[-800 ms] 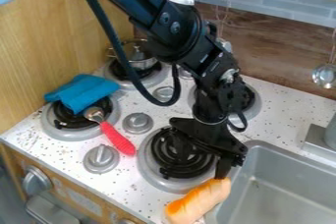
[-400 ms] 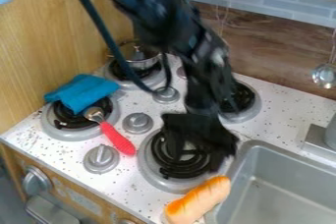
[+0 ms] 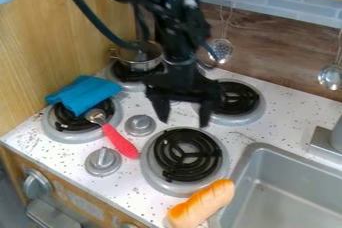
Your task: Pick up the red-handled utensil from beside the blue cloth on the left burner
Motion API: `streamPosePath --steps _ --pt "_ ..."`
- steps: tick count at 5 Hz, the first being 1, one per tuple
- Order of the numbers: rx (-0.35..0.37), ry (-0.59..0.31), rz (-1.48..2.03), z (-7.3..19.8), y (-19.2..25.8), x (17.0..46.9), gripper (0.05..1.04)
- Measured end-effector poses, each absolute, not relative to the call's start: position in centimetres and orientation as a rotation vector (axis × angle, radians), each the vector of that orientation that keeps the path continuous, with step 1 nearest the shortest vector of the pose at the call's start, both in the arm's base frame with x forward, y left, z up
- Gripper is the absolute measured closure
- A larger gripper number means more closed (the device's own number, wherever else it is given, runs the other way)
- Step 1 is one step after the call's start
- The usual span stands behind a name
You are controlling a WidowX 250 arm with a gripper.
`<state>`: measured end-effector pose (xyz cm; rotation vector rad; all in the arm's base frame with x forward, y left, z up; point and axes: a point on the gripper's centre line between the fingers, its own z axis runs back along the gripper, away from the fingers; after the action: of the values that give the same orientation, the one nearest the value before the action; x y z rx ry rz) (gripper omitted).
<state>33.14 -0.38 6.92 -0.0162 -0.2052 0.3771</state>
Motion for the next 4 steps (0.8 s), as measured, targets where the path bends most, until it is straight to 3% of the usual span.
streamPosePath --steps 2,4 --pt "0.002 -0.291 0.637 6.1 6.1 34.9 0.083" --pt "0.026 -0.427 0.743 5.6 8.8 35.4 0.083"
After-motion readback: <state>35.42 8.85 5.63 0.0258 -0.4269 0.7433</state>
